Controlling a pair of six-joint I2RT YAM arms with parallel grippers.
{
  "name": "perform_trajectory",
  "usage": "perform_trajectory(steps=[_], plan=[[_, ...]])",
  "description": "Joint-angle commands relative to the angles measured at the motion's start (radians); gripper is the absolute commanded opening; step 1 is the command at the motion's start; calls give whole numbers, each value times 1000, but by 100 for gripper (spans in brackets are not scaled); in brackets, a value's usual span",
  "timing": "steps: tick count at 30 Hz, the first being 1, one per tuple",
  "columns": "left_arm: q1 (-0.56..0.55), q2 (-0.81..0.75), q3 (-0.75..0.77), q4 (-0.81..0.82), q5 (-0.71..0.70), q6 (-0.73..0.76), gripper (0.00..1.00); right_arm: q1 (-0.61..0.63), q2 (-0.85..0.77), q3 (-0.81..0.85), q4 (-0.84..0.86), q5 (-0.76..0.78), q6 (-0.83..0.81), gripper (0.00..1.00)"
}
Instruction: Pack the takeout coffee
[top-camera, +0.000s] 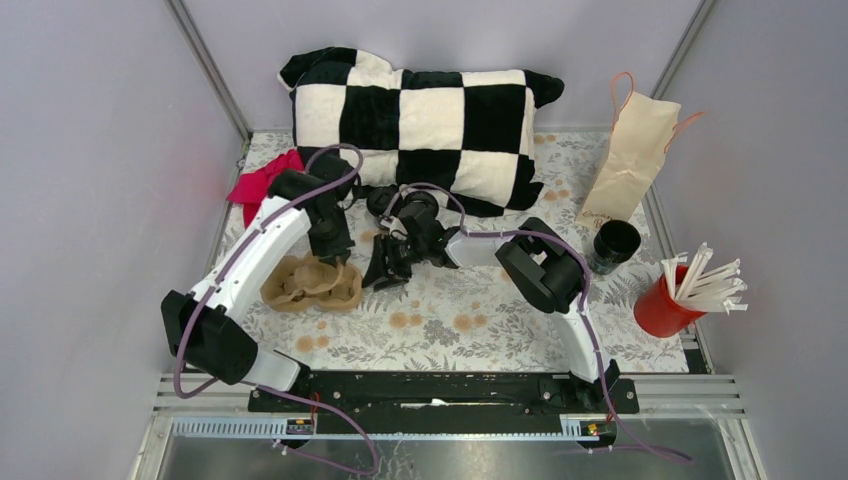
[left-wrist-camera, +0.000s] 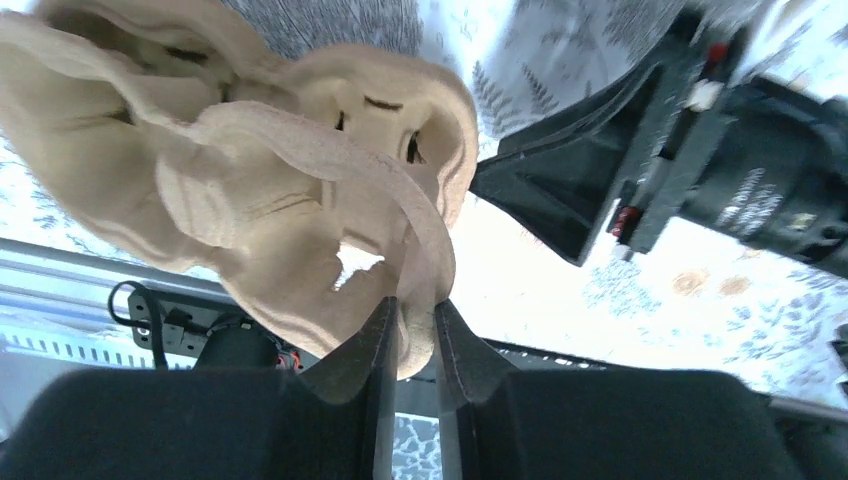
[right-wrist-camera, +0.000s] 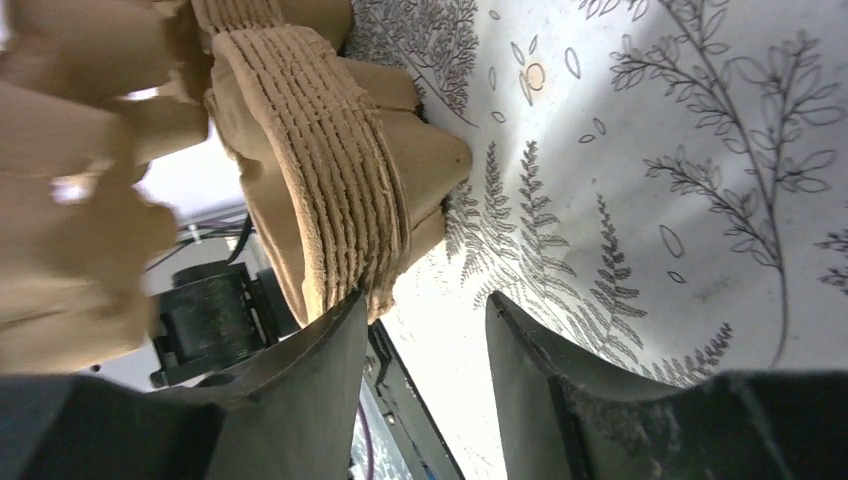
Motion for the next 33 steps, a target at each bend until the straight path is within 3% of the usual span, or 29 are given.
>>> perform_trajectory(steps=[1,8,15,22,29,33], plan=[[-12,-8,213,-134,-155,-79,0,-10,-114,125,-318,100,-187,55],[-14,-18,359,-123,-203,-50,0,-139,-290,316,-883,331,-519,63],[-12,-41,342,-44,-231,27,0,-334,-446,516,-1185,638,-712,70],[-12,-43,376,-51,-342,37,0,-447,-447,763,-1205,1057,-760,74],[-12,-9,487,-76,-461,63,0,-514,-406,891,-1115,1268,-760,68],[-12,-11,511,-44,-524,108,0,-633,-390,873,-1039,1238,-748,67]])
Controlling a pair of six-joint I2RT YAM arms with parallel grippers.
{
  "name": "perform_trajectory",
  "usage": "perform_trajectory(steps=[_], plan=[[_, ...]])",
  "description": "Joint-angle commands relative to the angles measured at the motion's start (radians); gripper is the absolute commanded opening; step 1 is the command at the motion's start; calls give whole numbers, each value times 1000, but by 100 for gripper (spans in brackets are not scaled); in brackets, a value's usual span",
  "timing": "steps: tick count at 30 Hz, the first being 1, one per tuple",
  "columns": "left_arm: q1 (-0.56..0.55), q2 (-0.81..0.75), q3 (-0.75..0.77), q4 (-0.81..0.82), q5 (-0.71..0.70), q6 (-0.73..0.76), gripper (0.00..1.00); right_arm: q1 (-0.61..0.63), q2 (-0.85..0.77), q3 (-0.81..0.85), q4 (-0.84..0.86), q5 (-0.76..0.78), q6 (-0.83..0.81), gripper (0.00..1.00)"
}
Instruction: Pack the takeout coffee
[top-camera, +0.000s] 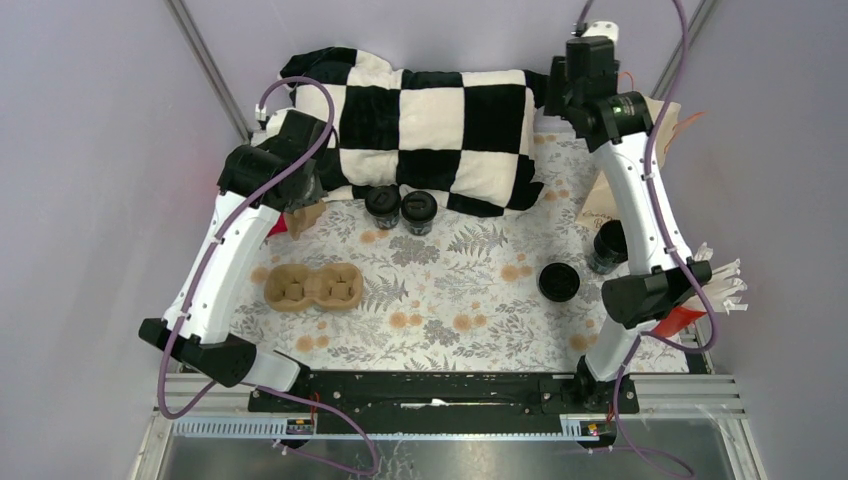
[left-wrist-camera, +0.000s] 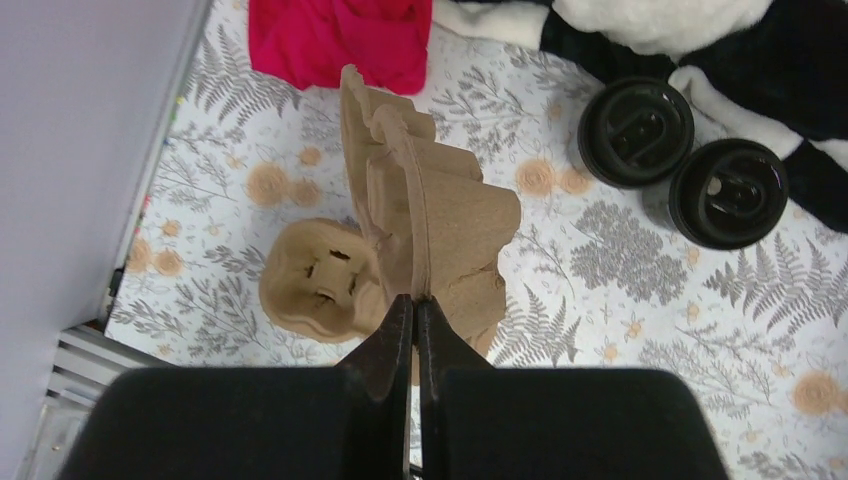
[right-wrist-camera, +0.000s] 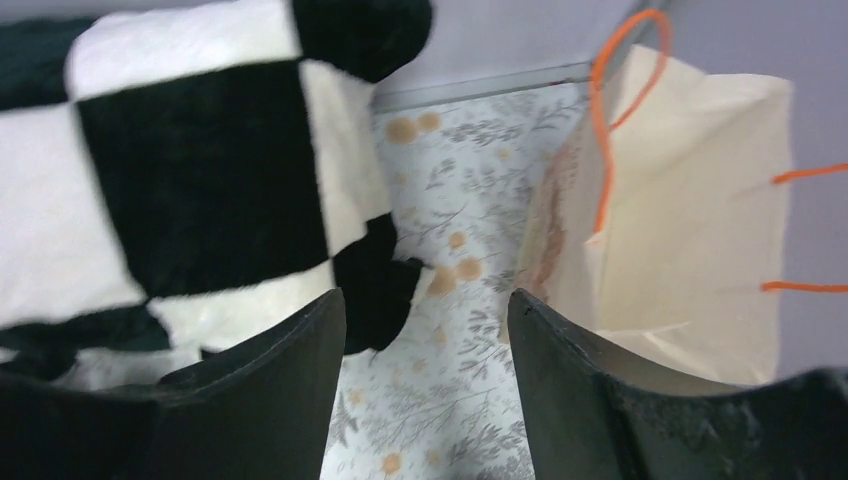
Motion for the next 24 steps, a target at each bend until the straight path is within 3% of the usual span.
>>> perform_trajectory(steps=[1,6,13,15,18,24], plan=[[-2,-5,49,42,-112,60,0,-130,48,34,76,51,13,68],[-23,-27,14,60,-103,65,0,-247,96,105,62,-46,28,92],[-39,-26,23,65,-136,74,0,-297,137,71,53,-23,-5,100],[-40,-19,35,64,-141,76,0,-297,168,72,58,-32,-16,97],[-42,-9,56,63,-143,79,0,-297,236,107,30,24,-7,81],[-42,-1,63,64,-138,83,0,-297,305,106,10,66,30,63]])
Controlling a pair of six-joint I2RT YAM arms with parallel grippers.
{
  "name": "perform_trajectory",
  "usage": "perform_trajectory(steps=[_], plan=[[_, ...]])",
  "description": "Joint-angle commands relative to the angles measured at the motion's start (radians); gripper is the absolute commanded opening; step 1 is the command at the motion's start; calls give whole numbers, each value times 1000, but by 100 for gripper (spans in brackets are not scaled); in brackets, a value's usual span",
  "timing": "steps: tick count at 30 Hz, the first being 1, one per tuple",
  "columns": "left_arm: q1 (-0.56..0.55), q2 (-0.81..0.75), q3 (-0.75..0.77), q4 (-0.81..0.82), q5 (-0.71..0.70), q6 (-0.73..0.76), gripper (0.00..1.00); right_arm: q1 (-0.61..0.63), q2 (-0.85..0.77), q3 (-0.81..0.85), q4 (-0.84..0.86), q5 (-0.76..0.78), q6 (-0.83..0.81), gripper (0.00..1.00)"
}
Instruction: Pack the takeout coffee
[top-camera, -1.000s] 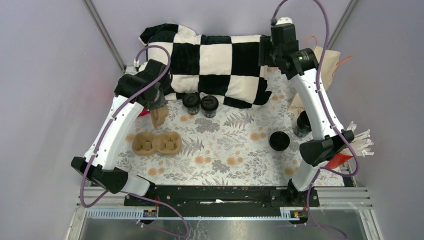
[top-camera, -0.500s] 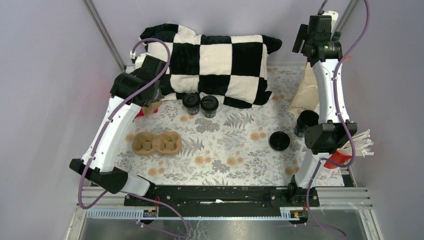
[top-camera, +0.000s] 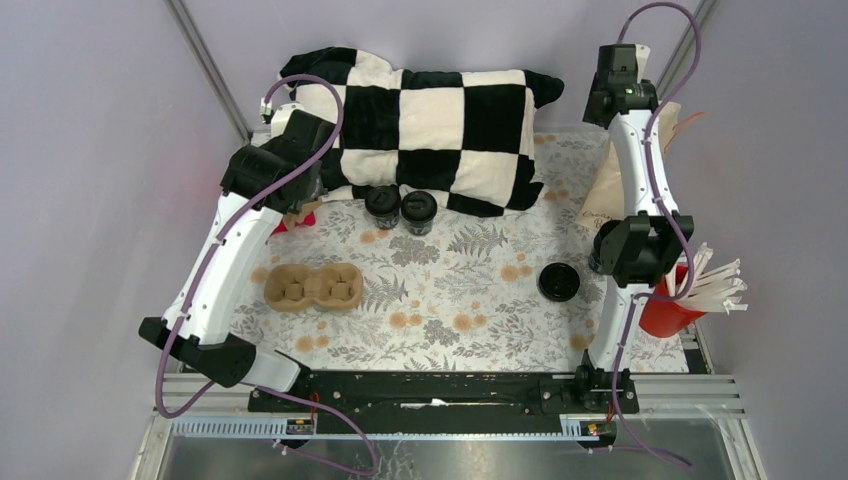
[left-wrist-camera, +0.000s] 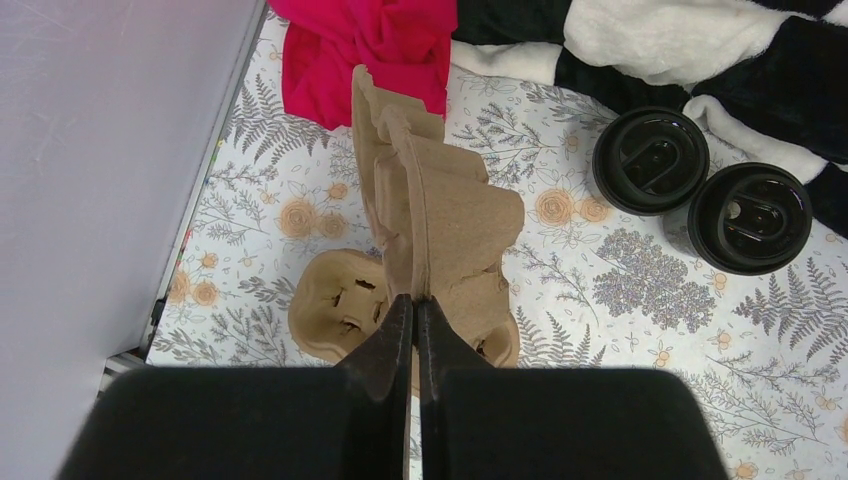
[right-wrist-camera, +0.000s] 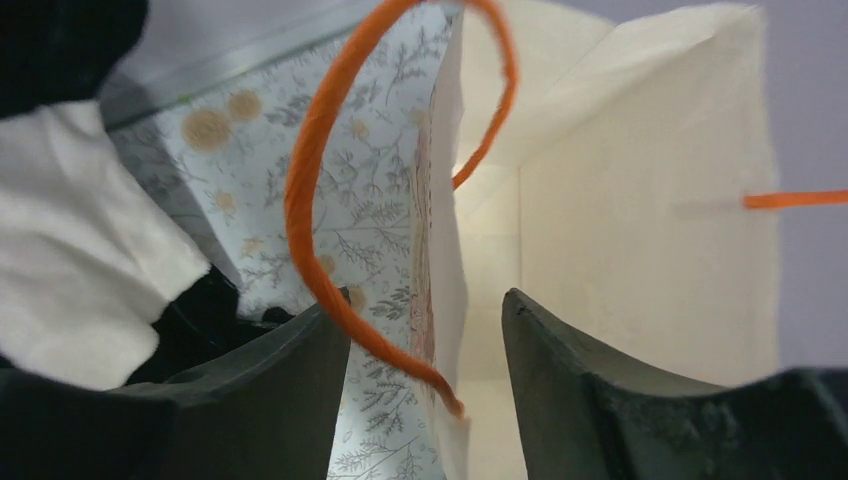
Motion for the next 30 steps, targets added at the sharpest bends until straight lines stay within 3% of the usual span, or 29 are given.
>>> perform_trajectory(steps=[1,4,7,13,21,25,30], plan=[[-5,2,47,30,-21,19,0,-2,34,18,-23,39,35,53],[-5,11,56,33,-6,23,0,-2,42,49,-63,-18,73,21],[-6,18,62,36,3,23,0,-2,19,60,-93,-45,117,2],[-16,31,68,41,25,22,0,85,-83,100,-147,-18,55,0],[-46,45,75,43,43,16,0,289,-322,-61,-108,108,-66,0],[-54,53,85,41,49,16,0,464,-421,-150,-202,174,34,0],[-53,58,82,37,52,9,0,743,-573,-426,-183,266,185,0]])
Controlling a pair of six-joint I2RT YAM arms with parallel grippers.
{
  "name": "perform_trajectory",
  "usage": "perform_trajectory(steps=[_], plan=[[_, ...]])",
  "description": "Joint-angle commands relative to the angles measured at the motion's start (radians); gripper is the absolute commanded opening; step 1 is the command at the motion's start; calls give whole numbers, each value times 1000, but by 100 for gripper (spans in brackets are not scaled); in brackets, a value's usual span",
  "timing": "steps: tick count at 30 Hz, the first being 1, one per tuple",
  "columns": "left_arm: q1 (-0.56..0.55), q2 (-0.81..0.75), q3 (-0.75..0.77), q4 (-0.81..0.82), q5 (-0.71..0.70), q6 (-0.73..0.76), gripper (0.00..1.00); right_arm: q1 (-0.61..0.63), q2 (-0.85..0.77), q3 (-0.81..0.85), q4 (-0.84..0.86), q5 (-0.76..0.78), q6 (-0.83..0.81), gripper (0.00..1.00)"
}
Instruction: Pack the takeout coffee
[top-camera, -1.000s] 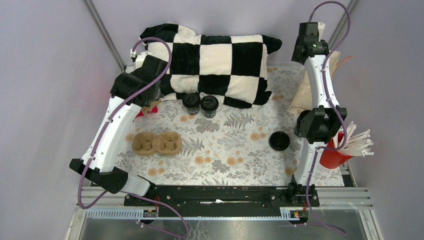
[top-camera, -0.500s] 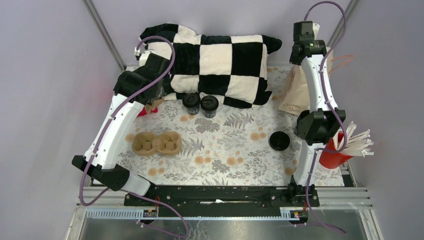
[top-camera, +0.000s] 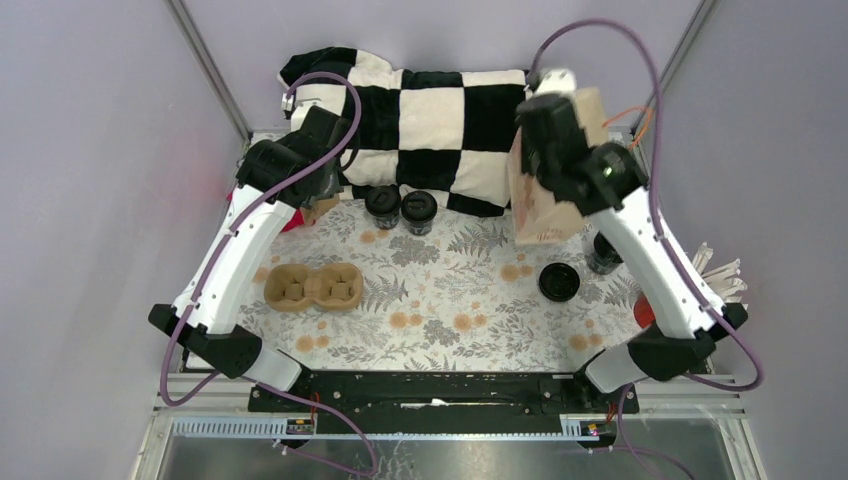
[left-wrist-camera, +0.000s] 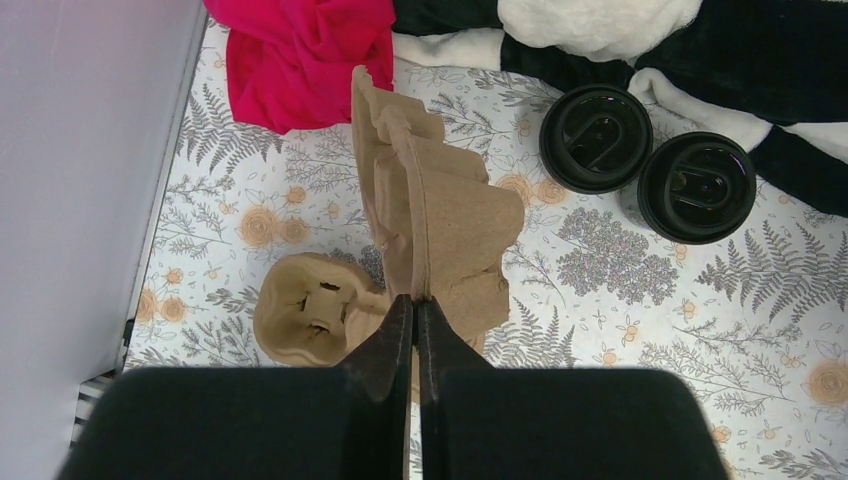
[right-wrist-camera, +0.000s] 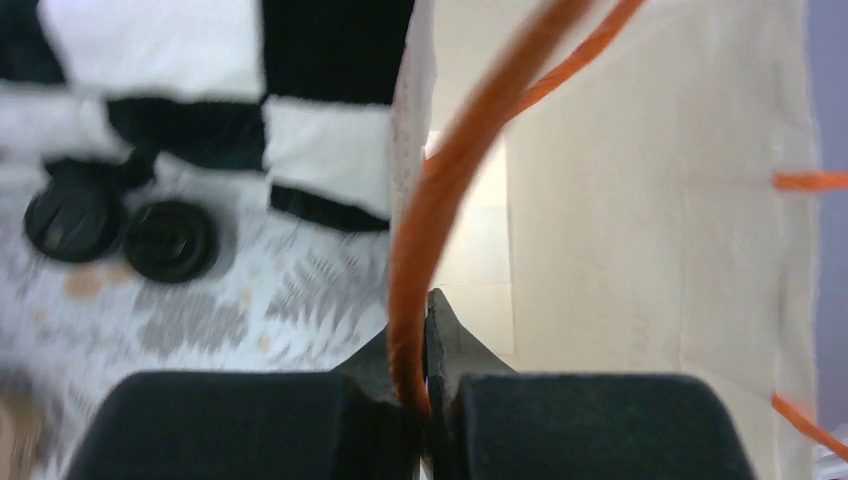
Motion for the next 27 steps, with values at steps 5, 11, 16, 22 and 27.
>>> perform_trajectory(steps=[5,11,16,22,27], plan=[[-3,16,43,14,33,-13,0,380,-87,-247,-167,191,329,0],[-3,34,82,6,78,-27,0,513,-94,-376,-61,90,360,0],[-3,34,103,-6,106,-32,0,550,-68,-423,19,-4,306,3],[-3,3,120,8,127,-10,0,552,-77,-367,2,-135,247,66],[-3,-35,82,64,162,33,0,552,-128,-278,-10,-284,202,91]])
